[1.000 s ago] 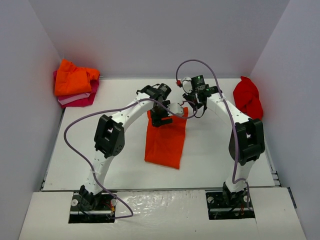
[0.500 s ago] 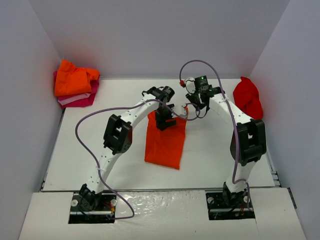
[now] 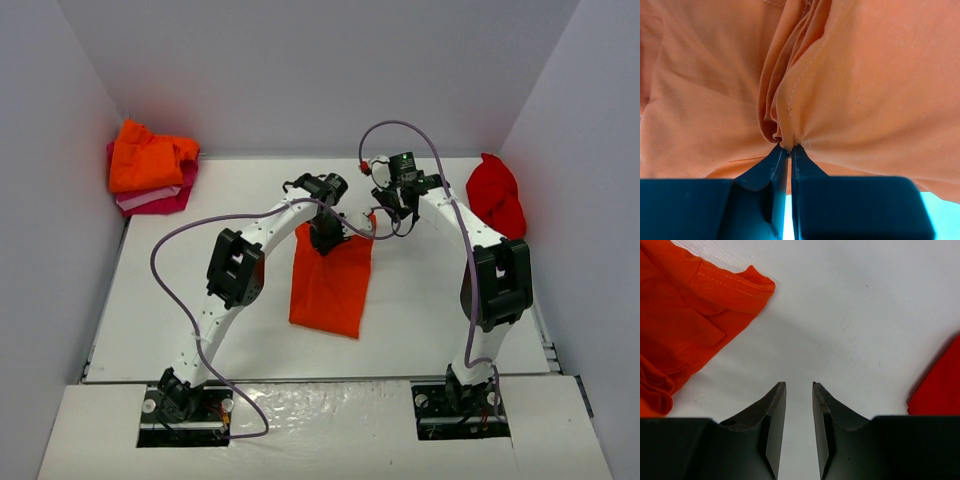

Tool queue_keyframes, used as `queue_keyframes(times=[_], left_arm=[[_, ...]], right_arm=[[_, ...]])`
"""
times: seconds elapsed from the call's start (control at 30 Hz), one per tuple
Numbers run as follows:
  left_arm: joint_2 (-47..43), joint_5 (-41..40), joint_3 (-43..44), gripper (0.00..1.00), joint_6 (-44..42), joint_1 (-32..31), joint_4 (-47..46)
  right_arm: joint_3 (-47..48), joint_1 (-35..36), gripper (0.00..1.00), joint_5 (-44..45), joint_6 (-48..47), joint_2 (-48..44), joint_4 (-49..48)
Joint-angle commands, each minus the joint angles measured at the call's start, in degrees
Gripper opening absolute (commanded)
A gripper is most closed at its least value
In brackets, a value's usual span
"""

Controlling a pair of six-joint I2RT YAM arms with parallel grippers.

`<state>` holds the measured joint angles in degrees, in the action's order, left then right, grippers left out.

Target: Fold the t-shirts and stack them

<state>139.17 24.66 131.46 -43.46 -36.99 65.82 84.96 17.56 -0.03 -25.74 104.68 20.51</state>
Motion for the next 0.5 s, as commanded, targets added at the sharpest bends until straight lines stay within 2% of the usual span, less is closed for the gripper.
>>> queue_keyframes(times=[0.0, 0.1, 0.27, 0.47], left_arm=[[-3.78, 2.81, 1.89, 0.0, -0.17, 0.61, 3.04], [-6.17, 3.3, 0.54, 0.0, -1.19, 0.43, 6.13], [-15.53, 3.59, -8.75, 0.0, -2.57, -0.36, 7.64], [-25.2, 3.41, -19.68, 0.0, -1.15, -1.7, 7.03]], right_arm=[[0.03, 0.19, 0.25, -0.47, -0.43, -2.8, -1.0], [-0.06, 0.24, 0.25, -0.45, -0.5, -3.26, -1.0], [0.55, 0.26, 0.24, -4.11, -0.14, -3.12, -0.57], [7.9, 0.36, 0.09, -13.53, 0.79, 4.74, 4.5]])
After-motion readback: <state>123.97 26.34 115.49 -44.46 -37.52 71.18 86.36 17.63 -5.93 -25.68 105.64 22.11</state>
